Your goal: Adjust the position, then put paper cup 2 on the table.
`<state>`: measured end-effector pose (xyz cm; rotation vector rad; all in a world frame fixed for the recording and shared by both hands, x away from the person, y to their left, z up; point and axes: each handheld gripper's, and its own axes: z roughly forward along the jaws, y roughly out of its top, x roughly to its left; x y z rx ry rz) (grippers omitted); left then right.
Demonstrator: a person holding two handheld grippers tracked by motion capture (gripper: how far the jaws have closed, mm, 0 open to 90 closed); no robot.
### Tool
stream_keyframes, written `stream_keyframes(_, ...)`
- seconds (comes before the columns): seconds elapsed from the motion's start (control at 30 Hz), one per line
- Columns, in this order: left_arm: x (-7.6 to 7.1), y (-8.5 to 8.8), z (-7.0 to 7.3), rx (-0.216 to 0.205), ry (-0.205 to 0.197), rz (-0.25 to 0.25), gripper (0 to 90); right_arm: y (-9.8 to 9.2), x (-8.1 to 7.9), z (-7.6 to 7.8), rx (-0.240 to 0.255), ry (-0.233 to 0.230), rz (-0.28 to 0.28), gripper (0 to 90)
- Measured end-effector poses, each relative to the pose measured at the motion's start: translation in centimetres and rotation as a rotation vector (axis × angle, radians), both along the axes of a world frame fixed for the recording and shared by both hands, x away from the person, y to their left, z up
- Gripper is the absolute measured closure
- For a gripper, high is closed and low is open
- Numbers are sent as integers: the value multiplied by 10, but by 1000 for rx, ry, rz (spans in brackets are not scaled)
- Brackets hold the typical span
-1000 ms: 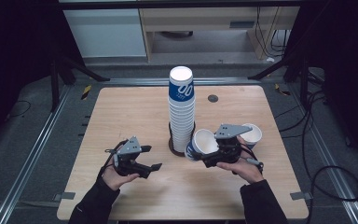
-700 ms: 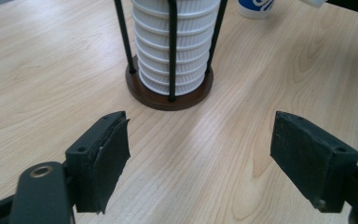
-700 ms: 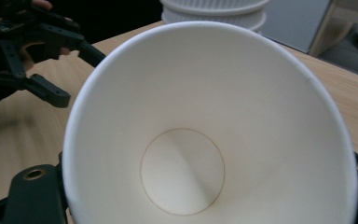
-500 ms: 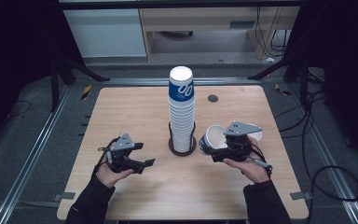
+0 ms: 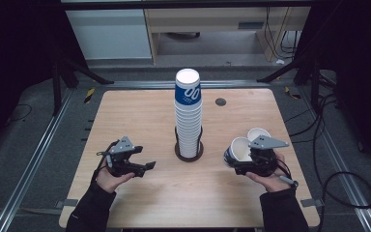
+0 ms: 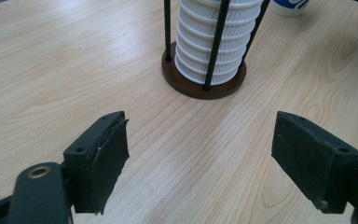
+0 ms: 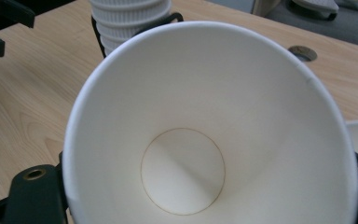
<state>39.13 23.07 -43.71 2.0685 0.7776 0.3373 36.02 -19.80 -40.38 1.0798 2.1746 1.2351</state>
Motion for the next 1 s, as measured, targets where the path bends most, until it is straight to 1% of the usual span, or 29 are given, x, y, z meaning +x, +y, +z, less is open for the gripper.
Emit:
stream_keyframes(0.07,1,1,-1,7,2,4,178,-4,-2,-3,-4,7,-8,181)
stream_keyframes(0.1,1,1,-1,10,3,8,178,-5,-4,-4,-7,19,-13,180)
stream_keyframes(0.27,2,5,-2,8,6,22,178,-9,-10,-7,-31,30,-20,180)
stream_keyframes(0.47,2,7,-2,5,5,24,179,-17,-14,-11,-40,43,-53,180)
stream_keyframes(0.5,2,7,-2,4,5,23,179,-18,-14,-12,-42,49,-62,180)
stream_keyframes(0.53,2,7,-1,6,5,23,179,-20,-14,-13,-54,45,-67,180)
stream_keyframes(0.57,2,7,-1,6,4,24,179,-21,-14,-14,-57,53,-76,180)
stream_keyframes(0.6,2,7,-1,6,4,25,179,-22,-14,-15,-61,59,-94,181)
stream_keyframes(0.7,2,7,-2,10,5,24,179,-26,-15,-18,-86,66,-118,181)
stream_keyframes(0.73,2,6,-1,10,4,24,179,-28,-16,-19,-88,75,-128,181)
stream_keyframes(0.87,2,7,-1,7,1,25,178,-34,-18,-22,-92,83,-155,181)
stream_keyframes(0.93,2,9,-1,5,2,31,178,-37,-18,-25,-92,96,-170,181)
stream_keyframes(1.0,2,11,-1,5,2,36,178,-38,-17,-28,-105,109,-186,181)
